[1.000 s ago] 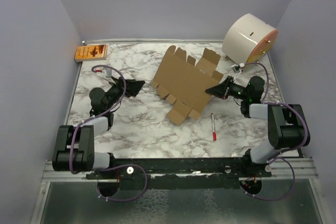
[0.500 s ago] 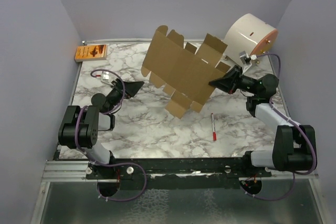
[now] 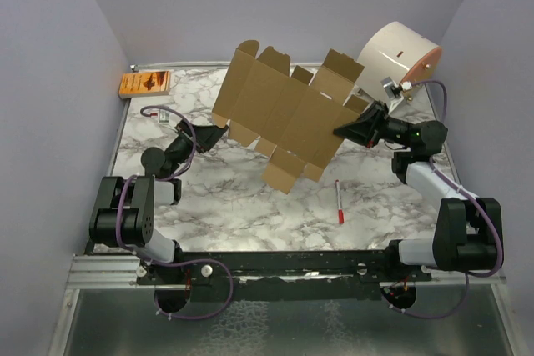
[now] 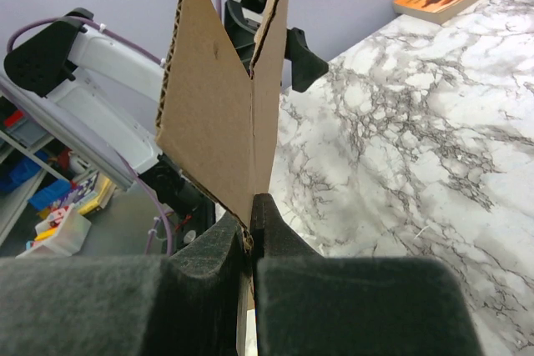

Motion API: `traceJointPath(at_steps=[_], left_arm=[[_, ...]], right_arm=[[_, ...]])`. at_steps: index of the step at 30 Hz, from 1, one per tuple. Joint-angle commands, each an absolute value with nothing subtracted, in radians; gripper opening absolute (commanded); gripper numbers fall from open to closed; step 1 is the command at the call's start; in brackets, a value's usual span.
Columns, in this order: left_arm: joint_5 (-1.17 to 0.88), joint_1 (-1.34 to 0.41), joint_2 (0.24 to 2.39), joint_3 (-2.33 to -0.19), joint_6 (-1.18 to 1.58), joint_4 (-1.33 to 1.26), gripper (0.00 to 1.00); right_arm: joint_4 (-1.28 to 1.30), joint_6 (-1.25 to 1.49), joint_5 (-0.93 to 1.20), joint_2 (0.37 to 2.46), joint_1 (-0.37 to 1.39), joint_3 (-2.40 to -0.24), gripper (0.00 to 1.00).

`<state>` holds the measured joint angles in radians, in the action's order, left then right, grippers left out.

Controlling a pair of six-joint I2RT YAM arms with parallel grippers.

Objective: Fold the paper box

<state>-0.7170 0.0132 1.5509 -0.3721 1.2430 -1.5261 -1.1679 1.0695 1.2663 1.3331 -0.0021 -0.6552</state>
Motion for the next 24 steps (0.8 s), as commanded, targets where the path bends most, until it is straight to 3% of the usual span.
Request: traceJointPath(at_steps=[1, 8, 17, 24], left_arm=[[-0.771, 0.020, 1.507, -0.357, 1.269, -1.784, 0.90], [-0.809, 0.031, 1.548, -0.359, 1.328, -1.786, 0.81], [-0.826, 0.031, 1.412, -0.377, 1.257, -1.786, 0.87], [-0.870, 0.043, 1.495, -0.489, 1.333, -1.788, 0.88]], right_arm=[[-1.219, 1.103, 1.284, 1.324, -0.010, -0.702, 0.01], [-1.267, 1.171, 1.284, 1.328, -0.030, -0.740, 0.01], [-1.216, 1.133, 1.292, 1.324, -0.034, -0.726, 0.01], [-1.248, 1.170, 1.313, 1.312, -0.034, -0.720, 0.01]])
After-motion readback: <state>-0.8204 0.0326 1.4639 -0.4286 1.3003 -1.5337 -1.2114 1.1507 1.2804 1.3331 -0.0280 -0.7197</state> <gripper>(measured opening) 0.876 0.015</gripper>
